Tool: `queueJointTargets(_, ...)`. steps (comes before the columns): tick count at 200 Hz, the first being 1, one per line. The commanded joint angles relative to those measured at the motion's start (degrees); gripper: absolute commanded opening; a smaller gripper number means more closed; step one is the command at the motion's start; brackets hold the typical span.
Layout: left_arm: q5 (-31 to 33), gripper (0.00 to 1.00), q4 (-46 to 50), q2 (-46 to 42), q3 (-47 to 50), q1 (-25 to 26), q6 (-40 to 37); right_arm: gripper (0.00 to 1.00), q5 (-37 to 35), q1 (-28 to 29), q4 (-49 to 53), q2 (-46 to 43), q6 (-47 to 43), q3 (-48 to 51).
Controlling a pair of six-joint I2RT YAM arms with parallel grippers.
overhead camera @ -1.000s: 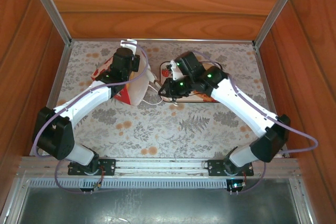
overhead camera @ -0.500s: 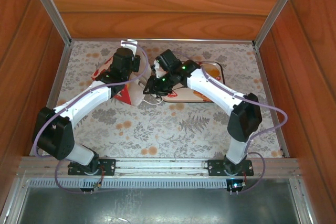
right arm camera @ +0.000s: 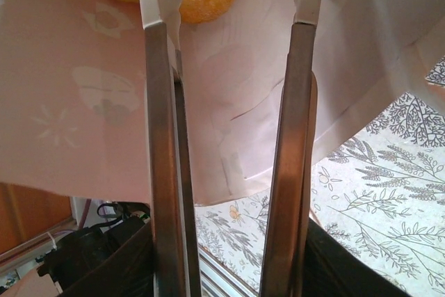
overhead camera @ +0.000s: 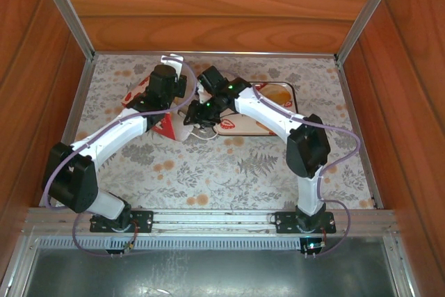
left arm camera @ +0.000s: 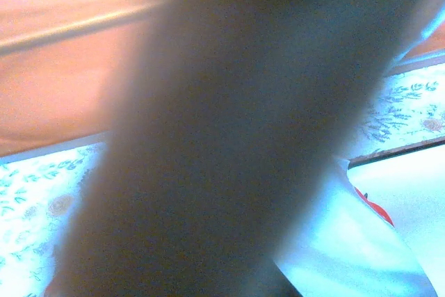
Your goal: Take the fake bread out of the paper bag
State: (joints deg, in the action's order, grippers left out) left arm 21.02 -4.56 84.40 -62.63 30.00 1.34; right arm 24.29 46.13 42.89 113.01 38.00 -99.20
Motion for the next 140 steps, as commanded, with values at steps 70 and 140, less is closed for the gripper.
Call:
queueJointTargets(70, -1.9, 0.00, -0.2, -1.9, 0.4, -0.4, 0.7, 0.45, 4.6, -0.2, -2.0, 4.9, 0.5, -4.9)
queueJointTargets(140, -2.4, 0.00, -0.2, -1.7, 0.2, -0.4, 1.3, 0.46, 3.3, -1.1, -0.6, 7.0, 0.7, -6.5)
